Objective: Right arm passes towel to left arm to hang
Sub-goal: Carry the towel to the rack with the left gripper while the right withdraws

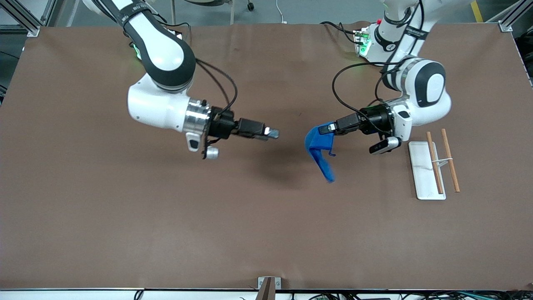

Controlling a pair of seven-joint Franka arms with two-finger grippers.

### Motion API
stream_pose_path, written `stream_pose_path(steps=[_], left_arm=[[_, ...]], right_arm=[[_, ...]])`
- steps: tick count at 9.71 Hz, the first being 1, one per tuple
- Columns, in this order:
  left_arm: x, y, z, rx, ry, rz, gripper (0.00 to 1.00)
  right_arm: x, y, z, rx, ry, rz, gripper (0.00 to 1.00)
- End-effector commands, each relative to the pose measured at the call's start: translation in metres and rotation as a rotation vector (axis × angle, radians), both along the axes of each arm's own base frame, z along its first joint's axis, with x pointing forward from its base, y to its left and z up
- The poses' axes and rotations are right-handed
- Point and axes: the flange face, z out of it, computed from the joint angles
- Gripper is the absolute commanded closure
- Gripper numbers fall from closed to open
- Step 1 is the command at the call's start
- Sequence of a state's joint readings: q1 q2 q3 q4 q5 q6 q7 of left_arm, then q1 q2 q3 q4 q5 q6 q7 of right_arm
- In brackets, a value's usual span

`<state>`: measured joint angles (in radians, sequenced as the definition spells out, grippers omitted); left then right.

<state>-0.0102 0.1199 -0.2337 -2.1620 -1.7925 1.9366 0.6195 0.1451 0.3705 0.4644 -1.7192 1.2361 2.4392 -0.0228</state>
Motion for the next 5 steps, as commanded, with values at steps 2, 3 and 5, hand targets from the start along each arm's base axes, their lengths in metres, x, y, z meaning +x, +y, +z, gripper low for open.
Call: stream_pose_path(steps=[2,3,5], left_arm=[[0.014,0.053,-0.006,0.305,-0.03,-0.124,1.0],[0.018,0.076,0.004,0.44,-0.064,-0.176,1.0],[0.024,0.128,0.02,0.673,-0.041,-0.217,1.0]], right_arm=[[0.016,-0.077,-0.02,-0.251,-0.073,0.137,0.0],[0.025,-0.113,-0.016,-0.339,-0.093,0.168,0.0],[0.031,-0.16,-0.017,-0.521,-0.071,0.219,0.0]])
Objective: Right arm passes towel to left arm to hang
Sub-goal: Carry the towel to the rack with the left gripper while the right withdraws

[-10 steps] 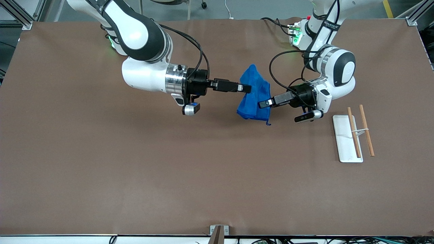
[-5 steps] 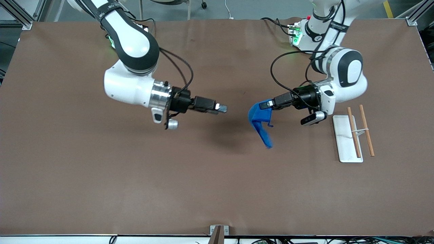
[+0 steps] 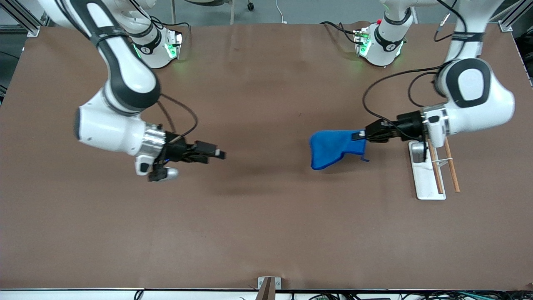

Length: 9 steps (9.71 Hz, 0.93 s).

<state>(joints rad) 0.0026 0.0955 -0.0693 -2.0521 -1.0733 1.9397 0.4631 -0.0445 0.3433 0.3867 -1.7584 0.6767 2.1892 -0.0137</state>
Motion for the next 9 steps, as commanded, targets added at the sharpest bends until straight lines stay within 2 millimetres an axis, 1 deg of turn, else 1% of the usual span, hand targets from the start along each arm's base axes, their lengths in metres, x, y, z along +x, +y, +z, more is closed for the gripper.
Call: stream_pose_path(steps=[1,2,3,4,5,6,7,8,9], left_arm=[[0.004,0.046,0.007,0.23,-0.002,-0.024,1.0],[0.01,0.061,0.022,0.357,-0.049,-0.076,1.0],[0.014,0.085,0.032,0.475,-0.082,-0.108,1.0],[0.019,0.112,0.04,0.566,-0.084,-0.097,1.0],[0.019,0.144,0.035,0.598,-0.047,-0.04,1.0],[0.02,0.178,0.029,0.616,-0.028,0.016,1.0],[0.026,0.206,0.027,0.658,-0.021,0.035,1.0],[0.03,0.233,0.024,0.72,-0.009,0.044,1.0],[0.035,0.251,0.013,0.762,0.011,0.051,1.0]], right_arm=[[-0.009,-0.044,0.014,-0.193,0.032,0.005,0.0],[-0.011,-0.068,0.022,-0.302,0.043,0.002,0.0],[-0.012,-0.102,0.032,-0.391,0.066,-0.03,0.0],[-0.013,-0.139,0.052,-0.464,0.052,-0.07,0.0],[-0.016,-0.172,0.074,-0.513,0.027,-0.111,0.0],[-0.016,-0.196,0.095,-0.563,-0.004,-0.13,0.0],[-0.019,-0.215,0.123,-0.604,0.02,-0.132,0.0],[-0.025,-0.231,0.151,-0.609,0.067,-0.142,0.0],[-0.032,-0.246,0.18,-0.611,0.084,-0.152,0.0]])
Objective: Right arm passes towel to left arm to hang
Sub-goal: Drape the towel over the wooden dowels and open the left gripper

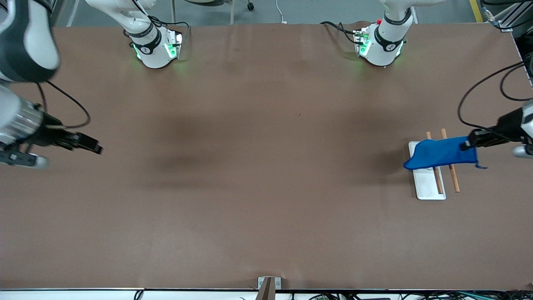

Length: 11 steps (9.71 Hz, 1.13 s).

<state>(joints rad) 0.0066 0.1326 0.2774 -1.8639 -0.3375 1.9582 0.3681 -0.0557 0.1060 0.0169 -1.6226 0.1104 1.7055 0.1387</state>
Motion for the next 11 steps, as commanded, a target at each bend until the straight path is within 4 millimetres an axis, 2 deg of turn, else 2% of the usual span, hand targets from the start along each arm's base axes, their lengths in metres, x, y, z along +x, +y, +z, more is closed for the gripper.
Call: stream_pose_path(steps=[1,3,4,5,6,7,8,9,11], left_arm=[[0.016,0.041,-0.031,0.094,0.013,0.048,0.99],[0.009,0.092,-0.052,0.136,0.01,0.148,0.98],[0.01,0.103,-0.069,0.16,0.012,0.167,0.98],[0.008,0.113,-0.08,0.17,0.018,0.184,0.92],[0.006,0.118,-0.094,0.173,0.035,0.196,0.77],[0.005,0.121,-0.103,0.177,0.05,0.198,0.2],[0.009,0.118,-0.104,0.183,0.05,0.188,0.0],[0.013,0.109,-0.096,0.183,0.037,0.184,0.0],[0.017,0.083,-0.057,0.172,-0.018,0.145,0.0]], right_arm=[[-0.015,-0.025,0.058,-0.025,0.007,-0.043,0.0],[-0.034,-0.034,0.091,-0.026,0.01,-0.042,0.0],[-0.044,-0.039,0.109,-0.028,0.002,-0.009,0.0],[-0.057,-0.05,0.121,-0.025,0.021,-0.01,0.0],[-0.064,-0.054,0.128,-0.035,0.013,-0.015,0.0],[-0.066,-0.057,0.125,-0.071,0.027,-0.014,0.0],[-0.064,-0.059,0.125,-0.074,0.021,0.007,0.0],[-0.064,-0.057,0.124,-0.074,0.021,0.011,0.0],[-0.062,-0.058,0.124,-0.117,0.014,0.034,0.0]])
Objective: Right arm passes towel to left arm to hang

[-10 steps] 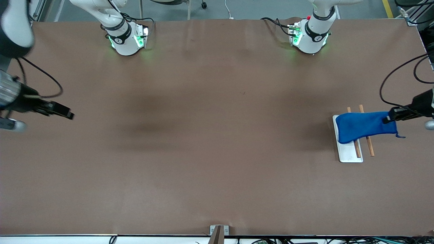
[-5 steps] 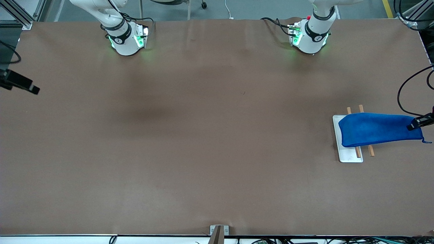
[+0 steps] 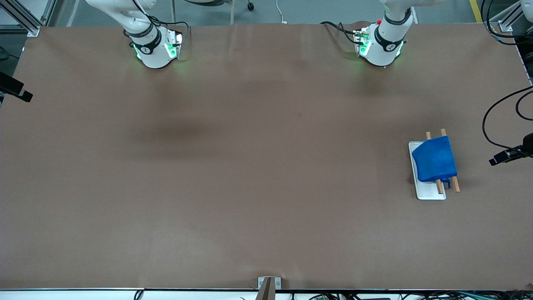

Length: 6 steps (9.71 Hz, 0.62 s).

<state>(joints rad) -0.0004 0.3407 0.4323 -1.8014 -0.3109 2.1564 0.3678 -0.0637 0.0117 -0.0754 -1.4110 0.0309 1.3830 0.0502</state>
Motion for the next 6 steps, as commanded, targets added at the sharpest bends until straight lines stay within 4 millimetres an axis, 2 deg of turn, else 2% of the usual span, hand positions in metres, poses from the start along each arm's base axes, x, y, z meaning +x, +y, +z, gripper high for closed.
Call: stream_pose_path(steps=[1,3,4,6], left_arm=[[-0.001,-0.032,0.034,-0.011,-0.034,-0.047,0.0],[-0.008,-0.069,0.078,-0.006,-0.072,-0.129,0.0],[-0.012,-0.102,0.095,0.058,-0.06,-0.19,0.0],[-0.017,-0.169,0.12,0.052,-0.031,-0.162,0.0]], right_arm=[[-0.002,-0.001,0.0,-0.046,-0.003,0.023,0.0],[-0.001,-0.001,0.001,-0.049,-0.007,0.024,0.0],[-0.002,-0.002,0.004,-0.058,-0.012,0.024,0.0],[-0.001,-0.005,0.003,-0.06,-0.015,0.006,0.0]])
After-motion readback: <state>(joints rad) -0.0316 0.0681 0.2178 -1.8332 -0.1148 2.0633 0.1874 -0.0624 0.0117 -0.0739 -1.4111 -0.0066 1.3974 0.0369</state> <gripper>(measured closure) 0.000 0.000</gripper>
